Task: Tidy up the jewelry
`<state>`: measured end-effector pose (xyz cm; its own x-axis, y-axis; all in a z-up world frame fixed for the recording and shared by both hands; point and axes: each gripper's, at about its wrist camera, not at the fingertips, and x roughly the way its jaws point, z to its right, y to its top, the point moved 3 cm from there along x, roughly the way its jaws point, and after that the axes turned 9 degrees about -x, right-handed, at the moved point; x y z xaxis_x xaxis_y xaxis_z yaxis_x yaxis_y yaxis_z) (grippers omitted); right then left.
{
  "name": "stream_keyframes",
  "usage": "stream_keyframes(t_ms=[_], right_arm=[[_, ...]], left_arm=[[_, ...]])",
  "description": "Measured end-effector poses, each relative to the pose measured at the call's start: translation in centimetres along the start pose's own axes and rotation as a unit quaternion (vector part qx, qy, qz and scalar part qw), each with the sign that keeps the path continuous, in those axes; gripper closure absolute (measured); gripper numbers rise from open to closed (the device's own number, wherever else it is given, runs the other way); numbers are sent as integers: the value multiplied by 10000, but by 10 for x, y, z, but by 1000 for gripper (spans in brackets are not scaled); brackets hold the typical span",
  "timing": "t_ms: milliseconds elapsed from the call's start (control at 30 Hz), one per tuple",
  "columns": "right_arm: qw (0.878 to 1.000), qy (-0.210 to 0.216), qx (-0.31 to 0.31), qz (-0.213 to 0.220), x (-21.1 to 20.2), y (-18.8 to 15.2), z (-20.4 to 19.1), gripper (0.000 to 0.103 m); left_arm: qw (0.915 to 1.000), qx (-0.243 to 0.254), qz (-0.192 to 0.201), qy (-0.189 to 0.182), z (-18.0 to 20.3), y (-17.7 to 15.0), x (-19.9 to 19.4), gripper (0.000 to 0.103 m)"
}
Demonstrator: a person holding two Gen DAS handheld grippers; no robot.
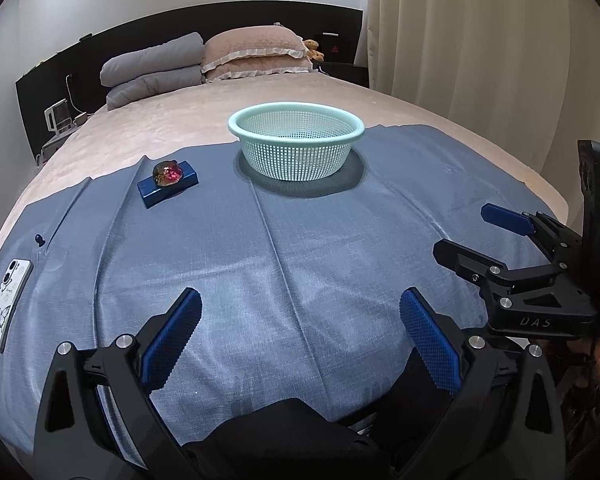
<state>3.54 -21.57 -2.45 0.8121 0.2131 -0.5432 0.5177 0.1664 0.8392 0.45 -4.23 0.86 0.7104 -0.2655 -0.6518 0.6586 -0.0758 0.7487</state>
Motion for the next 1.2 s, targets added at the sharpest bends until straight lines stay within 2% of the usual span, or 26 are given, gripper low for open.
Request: stream_keyframes(t_ms=[1200], right_arm=[[9999, 83, -19, -53, 4, -1, 0, 8]], left_arm=[[9999, 1, -16, -100, 1, -2, 2, 6]])
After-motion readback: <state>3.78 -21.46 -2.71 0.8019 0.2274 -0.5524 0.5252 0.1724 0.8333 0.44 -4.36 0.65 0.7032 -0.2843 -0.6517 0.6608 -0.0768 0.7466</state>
